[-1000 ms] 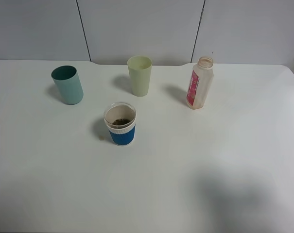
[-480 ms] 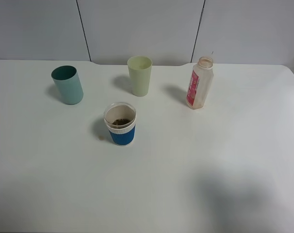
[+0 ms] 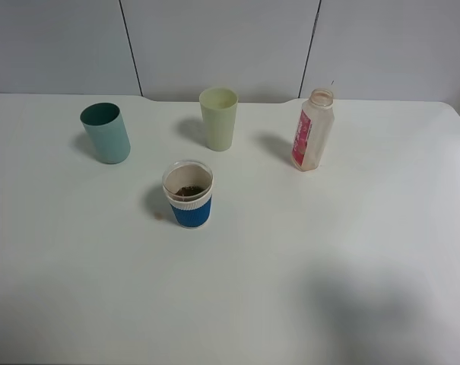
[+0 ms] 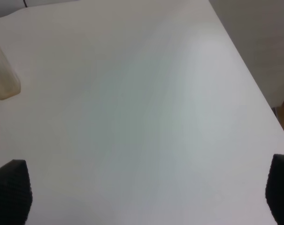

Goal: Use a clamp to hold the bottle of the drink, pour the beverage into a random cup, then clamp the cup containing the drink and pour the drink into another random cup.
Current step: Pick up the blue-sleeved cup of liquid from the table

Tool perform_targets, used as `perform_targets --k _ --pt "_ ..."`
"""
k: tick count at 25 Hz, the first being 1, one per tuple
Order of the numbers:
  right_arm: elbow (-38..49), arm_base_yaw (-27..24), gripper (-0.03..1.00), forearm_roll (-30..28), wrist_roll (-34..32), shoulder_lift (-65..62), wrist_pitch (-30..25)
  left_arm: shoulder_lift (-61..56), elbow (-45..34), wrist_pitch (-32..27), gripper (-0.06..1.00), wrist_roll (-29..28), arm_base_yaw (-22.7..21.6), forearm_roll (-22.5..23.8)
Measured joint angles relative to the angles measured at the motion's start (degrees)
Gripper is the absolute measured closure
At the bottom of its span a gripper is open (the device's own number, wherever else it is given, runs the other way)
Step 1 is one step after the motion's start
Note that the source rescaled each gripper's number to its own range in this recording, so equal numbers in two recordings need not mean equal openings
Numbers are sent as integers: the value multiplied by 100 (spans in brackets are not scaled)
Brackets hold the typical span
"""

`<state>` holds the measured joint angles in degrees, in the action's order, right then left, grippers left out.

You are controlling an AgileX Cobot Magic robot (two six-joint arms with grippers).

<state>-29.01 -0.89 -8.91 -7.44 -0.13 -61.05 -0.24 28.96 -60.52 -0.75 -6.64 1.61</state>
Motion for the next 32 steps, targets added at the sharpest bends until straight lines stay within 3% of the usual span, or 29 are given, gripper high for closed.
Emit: perform_targets --k 22,27,32 --pt "0 0 -3 0 0 0 0 0 51 112 -6 -35 0 -69" --pt "0 0 -3 0 0 0 0 0 140 1312 -6 -41 0 -271" --pt "0 0 -3 0 0 0 0 409 140 2077 -6 -78 0 -551"
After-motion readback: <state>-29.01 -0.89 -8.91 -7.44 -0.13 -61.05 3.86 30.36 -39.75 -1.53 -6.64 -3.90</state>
